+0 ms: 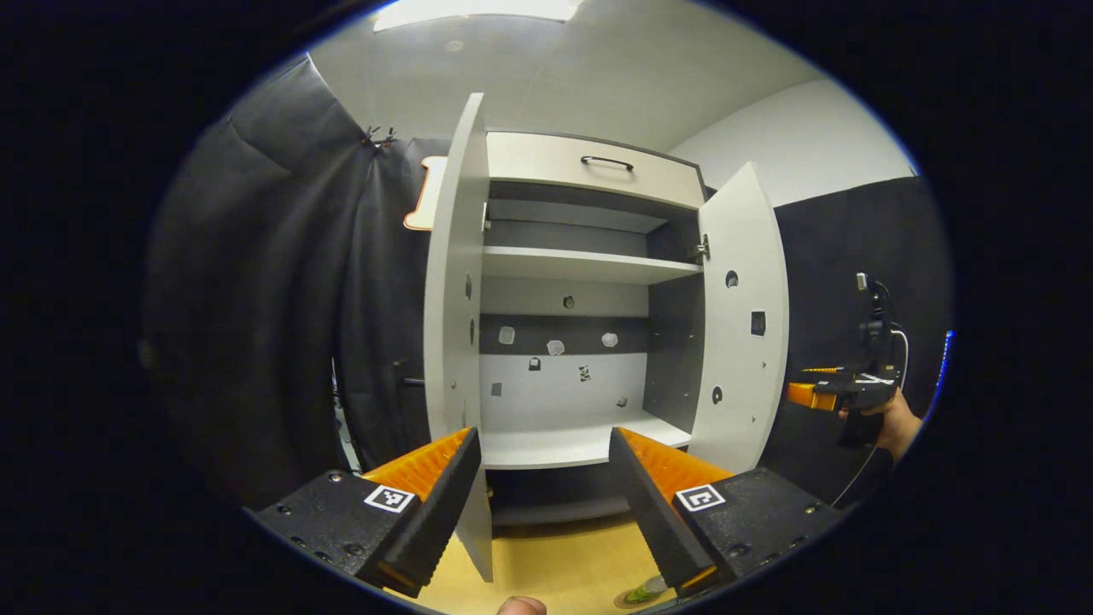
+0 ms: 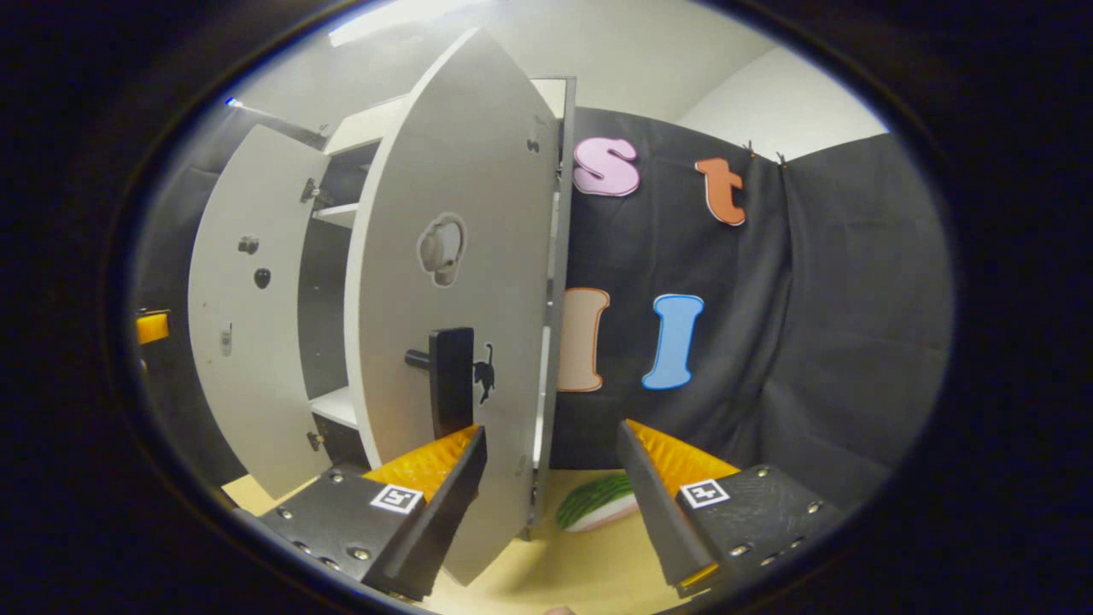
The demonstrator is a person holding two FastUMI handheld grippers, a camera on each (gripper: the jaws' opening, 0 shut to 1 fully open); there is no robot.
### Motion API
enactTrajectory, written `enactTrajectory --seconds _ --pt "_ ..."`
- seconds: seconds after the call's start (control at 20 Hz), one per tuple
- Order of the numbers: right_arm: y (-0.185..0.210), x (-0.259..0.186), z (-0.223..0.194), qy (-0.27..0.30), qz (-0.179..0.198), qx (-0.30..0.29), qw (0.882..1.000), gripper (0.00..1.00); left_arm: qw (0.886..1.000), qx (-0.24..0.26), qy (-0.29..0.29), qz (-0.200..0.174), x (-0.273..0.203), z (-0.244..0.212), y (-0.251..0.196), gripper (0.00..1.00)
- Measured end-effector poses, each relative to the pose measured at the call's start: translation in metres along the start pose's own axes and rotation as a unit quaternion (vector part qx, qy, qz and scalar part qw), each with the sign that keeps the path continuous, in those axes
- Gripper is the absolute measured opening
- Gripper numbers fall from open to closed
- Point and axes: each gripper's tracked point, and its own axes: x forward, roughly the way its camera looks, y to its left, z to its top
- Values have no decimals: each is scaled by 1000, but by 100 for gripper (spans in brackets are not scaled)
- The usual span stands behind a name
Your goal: Grasp the bottle in the cabinet with the left hand and place it on the coaster, then close the right door with the right hand and the left door with the left hand.
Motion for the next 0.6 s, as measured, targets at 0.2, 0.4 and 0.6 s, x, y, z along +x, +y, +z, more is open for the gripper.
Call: enactTrajectory --seconds 0.2,0.4,0.6 --pt "19 7 0 -2 7 12 1000 94 1000 6 10 27 -5 -7 30 96" --pt "32 12 -1 1 14 24 1000 94 999 8 21 47 -8 -16 54 95" --pt "44 17 -1 2 24 31 999 91 997 11 27 65 -13 -23 76 96"
